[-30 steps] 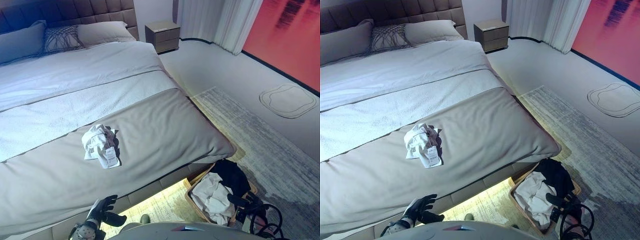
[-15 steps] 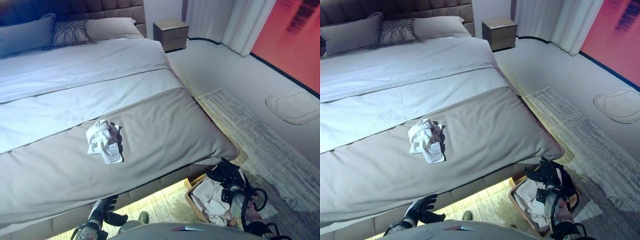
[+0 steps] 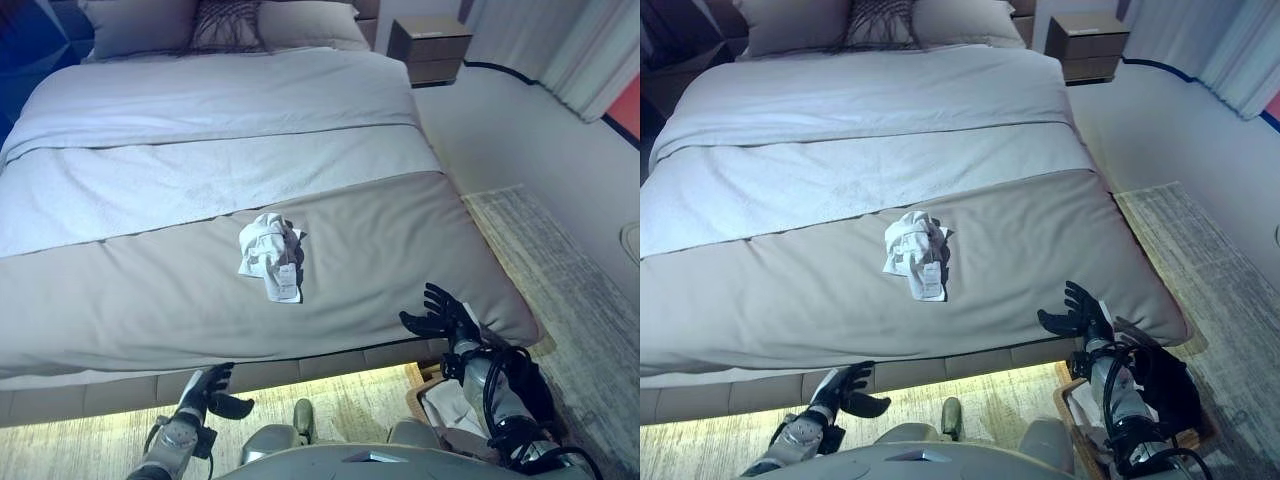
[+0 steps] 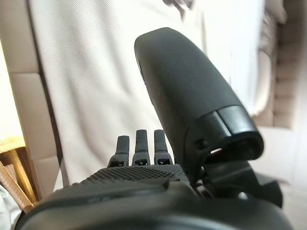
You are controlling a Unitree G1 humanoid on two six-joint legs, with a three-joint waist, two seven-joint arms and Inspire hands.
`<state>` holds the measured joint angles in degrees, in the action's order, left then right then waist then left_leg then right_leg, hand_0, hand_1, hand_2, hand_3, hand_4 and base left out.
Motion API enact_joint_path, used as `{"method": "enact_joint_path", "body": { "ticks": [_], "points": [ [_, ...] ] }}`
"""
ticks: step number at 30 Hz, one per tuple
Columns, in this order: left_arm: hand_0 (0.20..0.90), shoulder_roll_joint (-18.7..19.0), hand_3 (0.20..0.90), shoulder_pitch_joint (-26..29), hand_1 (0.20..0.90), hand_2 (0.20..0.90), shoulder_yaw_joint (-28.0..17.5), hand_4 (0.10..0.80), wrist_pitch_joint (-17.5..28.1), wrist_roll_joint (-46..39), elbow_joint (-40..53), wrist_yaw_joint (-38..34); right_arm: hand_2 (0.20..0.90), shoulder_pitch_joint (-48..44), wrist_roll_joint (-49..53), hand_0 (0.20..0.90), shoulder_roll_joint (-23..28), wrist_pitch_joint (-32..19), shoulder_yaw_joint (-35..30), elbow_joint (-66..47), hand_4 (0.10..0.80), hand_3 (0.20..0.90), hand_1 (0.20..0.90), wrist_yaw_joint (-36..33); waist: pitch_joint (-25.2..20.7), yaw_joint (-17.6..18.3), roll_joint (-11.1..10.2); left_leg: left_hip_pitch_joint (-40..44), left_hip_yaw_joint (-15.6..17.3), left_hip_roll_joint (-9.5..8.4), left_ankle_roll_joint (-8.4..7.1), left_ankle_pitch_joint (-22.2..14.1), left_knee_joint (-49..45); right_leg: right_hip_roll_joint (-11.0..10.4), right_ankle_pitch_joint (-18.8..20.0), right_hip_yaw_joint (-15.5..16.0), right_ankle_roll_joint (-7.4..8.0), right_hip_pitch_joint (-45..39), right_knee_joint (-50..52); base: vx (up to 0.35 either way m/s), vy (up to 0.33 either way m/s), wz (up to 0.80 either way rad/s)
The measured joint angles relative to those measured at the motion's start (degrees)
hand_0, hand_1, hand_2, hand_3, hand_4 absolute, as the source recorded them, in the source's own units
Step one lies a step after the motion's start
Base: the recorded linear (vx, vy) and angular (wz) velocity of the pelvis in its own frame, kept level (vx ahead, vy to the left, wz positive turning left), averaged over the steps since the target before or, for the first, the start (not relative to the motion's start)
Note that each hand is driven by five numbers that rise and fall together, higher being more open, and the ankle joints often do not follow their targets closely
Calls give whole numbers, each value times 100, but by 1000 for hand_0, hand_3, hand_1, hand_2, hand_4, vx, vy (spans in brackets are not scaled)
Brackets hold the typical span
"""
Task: Pick up the clothes from the bed and place them into the basket
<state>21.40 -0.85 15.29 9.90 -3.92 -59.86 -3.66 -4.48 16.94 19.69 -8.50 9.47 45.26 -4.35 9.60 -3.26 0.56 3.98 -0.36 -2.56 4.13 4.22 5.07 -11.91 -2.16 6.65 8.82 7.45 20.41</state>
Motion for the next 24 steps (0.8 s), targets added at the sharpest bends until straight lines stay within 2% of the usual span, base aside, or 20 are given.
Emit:
{"method": "enact_joint_path", "body": {
  "ticks": [1,3,4,6,7,8,11,12,13,16,17,18,19,20,21,22,24],
  "points": [
    [900,13,900,-4,900,900,5,800,-1,-12,-13,-9,900,-6,-23,900,1,-19,36,49,800,900,900,19,-20,34,-24,-12,-63,-2,-53,-8,1,66,23,-20,16,-76,-434,183,-232,47],
    [900,54,900,32,900,900,10,800,25,-69,-63,-54,900,-95,-189,900,2,-107,105,379,800,900,900,88,-2,41,-180,-45,-265,-76,-57,-18,1,139,95,-45,-78,-227,-1774,215,-226,57],
    [900,40,900,36,900,900,12,800,53,-67,-135,-75,900,-166,-326,900,9,-143,179,611,800,900,900,63,-11,28,-212,-64,-456,-73,-85,-34,0,219,250,-207,-58,-254,-2180,204,-202,81],
    [900,34,900,-25,900,900,2,800,108,-60,-169,-76,900,-195,-765,900,64,-142,299,942,800,900,900,-21,-17,34,-365,-26,-749,-82,-120,-47,2,232,578,-272,-147,-546,-2556,178,-172,93],
    [900,96,900,-149,900,900,-14,800,177,-57,-159,-91,900,-196,-980,900,64,-136,420,1002,800,900,900,-72,-78,-64,-549,13,-783,-124,-216,-103,3,181,734,-267,-190,-642,-2565,183,-156,50],
    [900,76,900,-246,900,900,-51,800,169,-44,-167,-97,900,-236,-1215,900,132,-132,573,983,800,900,900,-151,-103,-174,-579,46,-792,-45,-376,-186,4,218,1000,-157,-202,-665,-2565,195,-130,31],
    [900,-45,900,-535,900,900,-37,800,177,-41,-118,-93,900,-610,-1564,900,503,-66,749,910,800,900,900,-181,-91,-326,-411,1,-651,350,-548,-221,-2,523,950,90,-269,-715,-2566,91,-108,26],
    [900,-78,900,-568,900,900,-12,800,179,-41,-157,-91,900,-916,-1605,900,677,54,889,924,800,900,900,-209,-64,-397,-376,-98,-668,427,-652,-230,-102,597,950,166,-270,-677,-2565,-157,-101,14],
    [900,-77,900,-557,900,900,28,800,176,-43,-171,-87,900,-1298,-1649,900,811,136,1011,1015,800,900,900,-253,-40,-464,-361,-262,-691,465,-692,-227,-248,643,957,200,-278,-593,-2564,-234,-70,12],
    [900,-80,900,-253,900,900,195,800,246,-68,-185,-71,900,-2520,-1654,900,1180,128,1173,1355,800,900,900,-371,166,-600,-251,-935,-768,498,-823,-197,-650,690,1045,387,-398,-204,-2555,-300,-40,30],
    [900,-84,900,8,900,900,294,800,385,-99,-179,-69,900,-3171,-1664,900,1380,97,1219,1557,800,900,900,-403,325,-661,-136,-1356,-774,497,-950,-137,-860,694,1079,493,-443,93,-2478,-262,-20,42],
    [900,-82,900,163,900,900,371,800,446,-143,-169,-83,900,-3532,-1666,900,1518,96,1346,1641,800,900,900,-425,431,-665,-67,-1661,-747,485,-1012,-99,-1062,676,1076,546,-449,334,-2332,-159,-30,52],
    [900,-91,900,515,900,900,477,800,551,-242,-123,-86,900,-4156,-1730,900,1830,68,1465,1680,800,900,900,-443,748,-698,135,-2069,-660,452,-1030,-95,-1387,668,995,675,-565,642,-2053,-59,-28,43],
    [900,-87,900,782,900,900,518,800,550,-347,40,-107,900,-4666,-1738,900,2075,61,1661,1694,800,900,900,-513,1024,-791,248,-2385,-660,459,-1053,-109,-1651,644,844,682,-700,995,-1679,-27,-37,36],
    [900,-83,900,874,900,900,508,800,551,-383,93,-131,900,-4884,-1765,900,2134,53,1690,1691,800,900,900,-512,1154,-877,322,-2497,-673,472,-1064,-117,-1719,655,769,694,-740,1138,-1484,39,-42,15],
    [900,-48,900,1007,900,900,506,800,546,-482,178,-173,900,-5129,-1765,900,2151,-15,1713,1663,800,900,900,-521,1376,-966,353,-2585,-695,486,-1063,-139,-1784,636,631,714,-769,1336,-1139,78,-48,16],
    [900,84,900,1029,900,900,493,800,519,-567,393,-204,900,-5227,-1818,900,2142,-120,1889,1506,800,900,900,-510,1570,-1075,285,-2749,-798,439,-1042,-243,-1903,486,266,791,-811,1685,-490,99,-31,29]
  ]
}}
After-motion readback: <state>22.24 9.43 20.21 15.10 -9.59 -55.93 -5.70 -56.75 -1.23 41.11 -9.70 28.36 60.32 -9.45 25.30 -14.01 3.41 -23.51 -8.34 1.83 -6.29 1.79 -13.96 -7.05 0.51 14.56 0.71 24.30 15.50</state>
